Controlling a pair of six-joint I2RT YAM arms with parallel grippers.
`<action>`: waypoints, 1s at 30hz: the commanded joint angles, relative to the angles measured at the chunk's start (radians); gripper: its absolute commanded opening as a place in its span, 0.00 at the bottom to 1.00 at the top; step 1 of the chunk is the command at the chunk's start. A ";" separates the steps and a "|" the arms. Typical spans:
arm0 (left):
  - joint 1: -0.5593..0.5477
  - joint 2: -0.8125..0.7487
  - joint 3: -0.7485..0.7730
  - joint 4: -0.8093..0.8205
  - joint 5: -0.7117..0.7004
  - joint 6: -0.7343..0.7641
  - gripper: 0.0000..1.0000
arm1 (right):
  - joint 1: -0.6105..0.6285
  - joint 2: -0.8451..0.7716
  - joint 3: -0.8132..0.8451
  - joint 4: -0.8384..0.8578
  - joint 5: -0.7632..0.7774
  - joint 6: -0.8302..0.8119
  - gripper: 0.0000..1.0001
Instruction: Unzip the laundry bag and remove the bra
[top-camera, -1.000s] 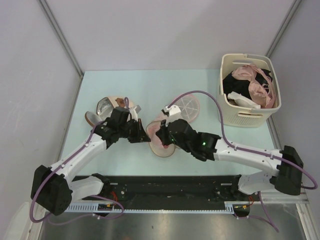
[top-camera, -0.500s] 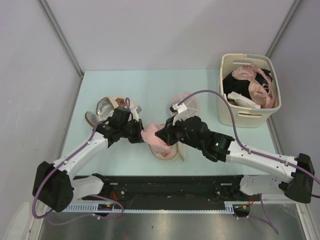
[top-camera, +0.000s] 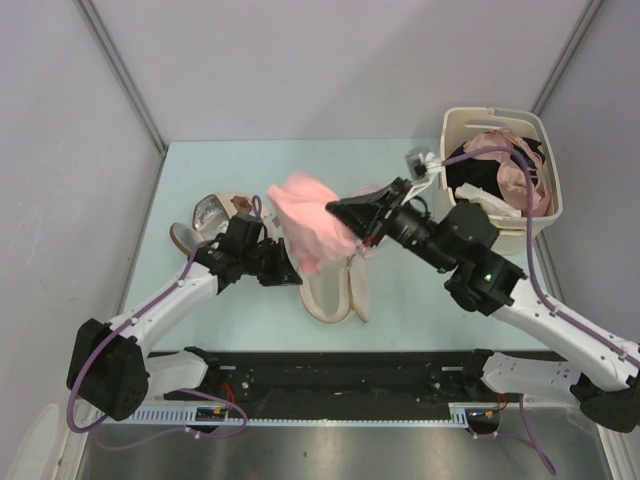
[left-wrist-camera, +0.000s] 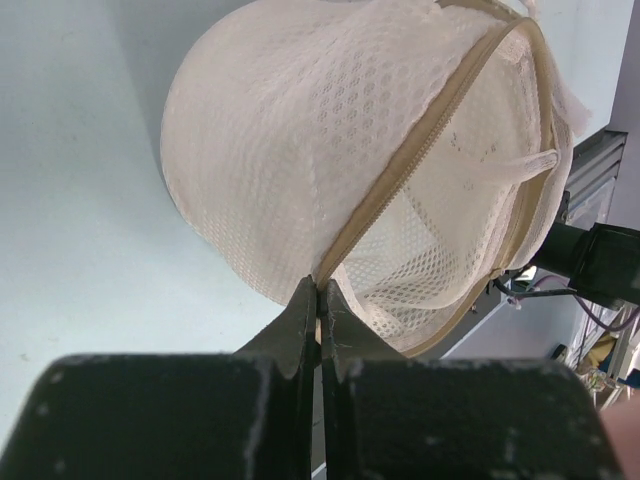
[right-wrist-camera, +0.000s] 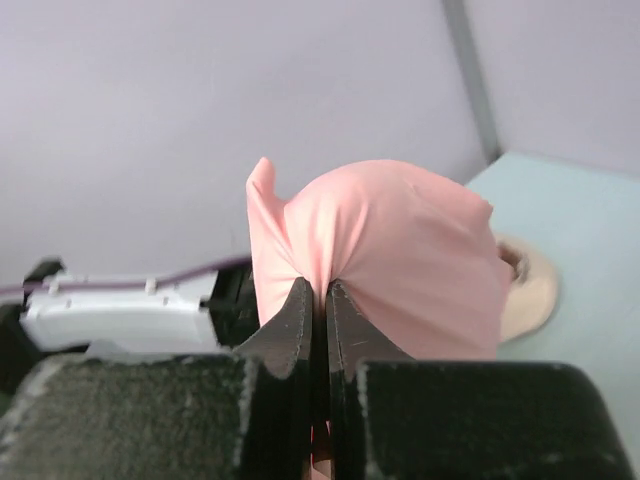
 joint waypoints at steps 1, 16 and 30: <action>-0.003 -0.010 -0.013 0.022 0.012 0.025 0.00 | -0.094 -0.059 0.109 0.036 0.103 -0.077 0.00; -0.005 -0.058 -0.034 0.027 0.041 0.019 0.00 | -0.920 0.141 0.318 -0.099 0.096 -0.053 0.00; -0.003 -0.010 -0.013 0.058 0.050 0.009 0.00 | -1.058 0.571 0.576 -0.076 -0.047 -0.056 0.00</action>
